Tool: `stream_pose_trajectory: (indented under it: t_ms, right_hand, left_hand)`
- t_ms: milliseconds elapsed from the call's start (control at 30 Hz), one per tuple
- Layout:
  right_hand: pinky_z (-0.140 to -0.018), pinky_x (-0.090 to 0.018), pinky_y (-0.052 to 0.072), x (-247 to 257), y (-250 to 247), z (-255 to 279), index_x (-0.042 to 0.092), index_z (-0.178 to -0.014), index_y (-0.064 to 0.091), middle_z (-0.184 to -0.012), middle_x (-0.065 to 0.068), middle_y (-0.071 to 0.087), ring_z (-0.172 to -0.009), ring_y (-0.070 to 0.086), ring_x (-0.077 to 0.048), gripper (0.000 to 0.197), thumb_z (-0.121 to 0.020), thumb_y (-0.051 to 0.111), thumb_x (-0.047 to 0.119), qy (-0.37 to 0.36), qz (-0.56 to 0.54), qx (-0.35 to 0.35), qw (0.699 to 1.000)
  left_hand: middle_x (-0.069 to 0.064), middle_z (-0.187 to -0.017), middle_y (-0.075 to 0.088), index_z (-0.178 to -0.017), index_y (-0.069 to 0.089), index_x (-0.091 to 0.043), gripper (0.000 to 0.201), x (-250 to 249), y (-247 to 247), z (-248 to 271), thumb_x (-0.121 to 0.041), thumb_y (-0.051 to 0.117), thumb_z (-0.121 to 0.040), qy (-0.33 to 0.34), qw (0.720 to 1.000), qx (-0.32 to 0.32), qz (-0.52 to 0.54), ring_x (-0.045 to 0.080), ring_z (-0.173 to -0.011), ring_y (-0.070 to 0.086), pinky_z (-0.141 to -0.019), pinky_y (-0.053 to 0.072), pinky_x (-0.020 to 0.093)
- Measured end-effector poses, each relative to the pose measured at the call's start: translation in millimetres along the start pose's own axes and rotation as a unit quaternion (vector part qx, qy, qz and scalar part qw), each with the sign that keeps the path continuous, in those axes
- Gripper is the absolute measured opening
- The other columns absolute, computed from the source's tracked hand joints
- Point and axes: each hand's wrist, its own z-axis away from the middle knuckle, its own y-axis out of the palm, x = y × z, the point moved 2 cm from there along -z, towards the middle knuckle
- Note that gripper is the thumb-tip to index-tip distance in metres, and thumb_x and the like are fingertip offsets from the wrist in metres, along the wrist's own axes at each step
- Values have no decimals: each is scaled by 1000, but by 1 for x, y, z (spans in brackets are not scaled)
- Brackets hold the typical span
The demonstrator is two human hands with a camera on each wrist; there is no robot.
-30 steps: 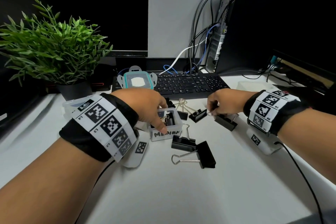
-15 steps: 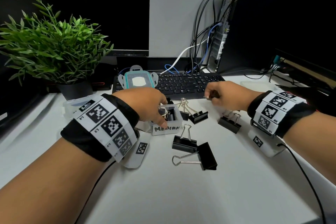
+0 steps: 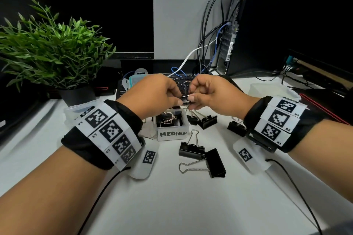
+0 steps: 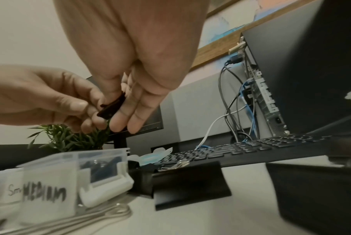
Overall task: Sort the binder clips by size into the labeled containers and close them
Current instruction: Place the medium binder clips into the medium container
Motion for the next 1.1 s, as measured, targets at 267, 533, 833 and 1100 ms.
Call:
stream_pose_trajectory:
  t_ms: [267, 533, 833, 1100]
  right_hand:
    - [-70, -33, 58, 8, 11, -4, 15, -83, 44, -78, -23, 59, -71, 70, -15, 17, -95, 51, 5, -7, -59, -36, 998]
    - [-67, -36, 54, 12, 14, -4, 19, -85, 50, -68, -1, 63, -63, 63, -11, 16, -92, 58, 7, -23, 28, -45, 998]
    - [-61, -10, 48, 14, 17, -2, 19, -82, 69, -70, 9, 66, -58, 57, 5, 11, -83, 70, 8, 6, 184, 11, 983]
    - [-70, -12, 49, 17, 30, -4, 13, -92, 74, -75, 10, 68, -67, 62, -1, 11, -82, 71, 10, -10, 280, 64, 958]
  left_hand:
    - [-1, -72, 70, -81, 66, -20, 4, 2, -5, -2, -22, 70, -82, -5, 995, -36, 92, 15, -65, 64, -66, 53, 30]
    - [0, -71, 67, -78, 66, -22, 16, 9, -7, -7, -17, 56, -90, -20, 991, -50, 122, 11, -59, 62, -61, 54, 30]
    - [-2, -76, 59, -86, 63, -21, 17, 9, 5, -4, -24, 49, -96, -39, 996, 47, -57, 13, -74, 52, -61, 38, 23]
    - [-13, -69, 51, -89, 61, -23, 4, 12, 7, -3, -19, 61, -89, -22, 984, 117, -129, 7, -69, 48, -57, 34, 19]
